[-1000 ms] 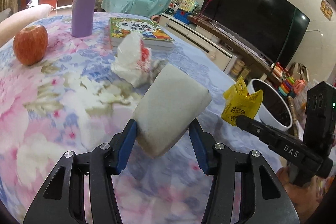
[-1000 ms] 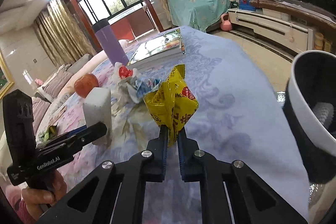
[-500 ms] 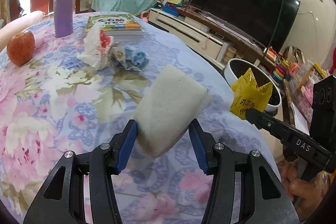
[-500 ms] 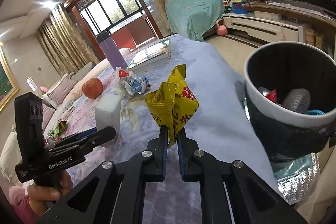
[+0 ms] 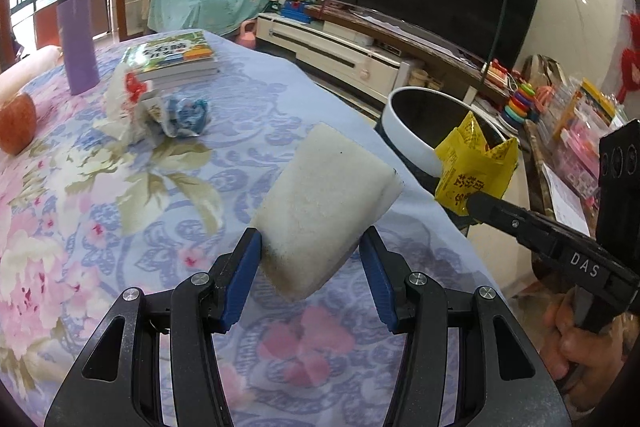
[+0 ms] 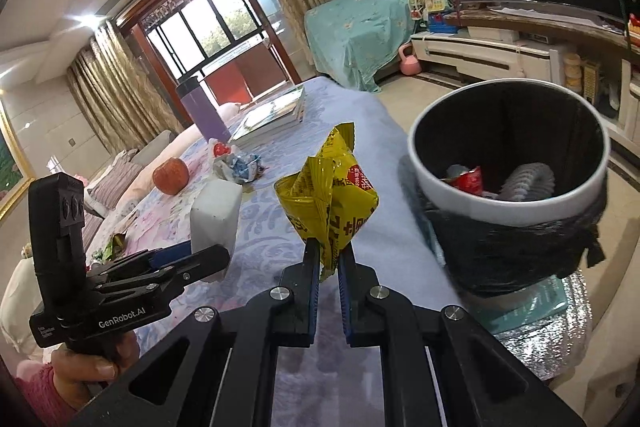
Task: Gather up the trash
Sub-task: 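Carry the yellow bag and white foam block over the trash bin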
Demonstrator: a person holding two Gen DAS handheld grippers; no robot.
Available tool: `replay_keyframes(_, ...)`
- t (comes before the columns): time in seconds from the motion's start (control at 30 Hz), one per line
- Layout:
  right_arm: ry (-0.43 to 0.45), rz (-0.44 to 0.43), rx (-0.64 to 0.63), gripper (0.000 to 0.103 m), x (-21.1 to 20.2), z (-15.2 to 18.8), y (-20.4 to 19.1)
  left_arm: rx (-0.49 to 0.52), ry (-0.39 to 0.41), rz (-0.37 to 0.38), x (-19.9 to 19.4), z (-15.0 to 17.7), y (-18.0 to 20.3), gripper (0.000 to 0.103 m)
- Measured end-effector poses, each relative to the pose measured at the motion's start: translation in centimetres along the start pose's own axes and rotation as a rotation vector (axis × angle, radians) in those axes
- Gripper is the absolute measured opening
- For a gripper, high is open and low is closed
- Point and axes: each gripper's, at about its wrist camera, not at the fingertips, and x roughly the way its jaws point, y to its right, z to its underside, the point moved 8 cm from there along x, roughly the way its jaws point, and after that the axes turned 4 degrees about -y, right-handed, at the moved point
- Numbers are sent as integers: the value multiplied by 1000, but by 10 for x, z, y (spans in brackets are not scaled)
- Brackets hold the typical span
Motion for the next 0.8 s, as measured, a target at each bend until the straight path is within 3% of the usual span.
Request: replay_keyframes(0.8, 64, 45, 14, 8, -28, -4, 30, 92, -10, 31, 13, -18, 53, 51)
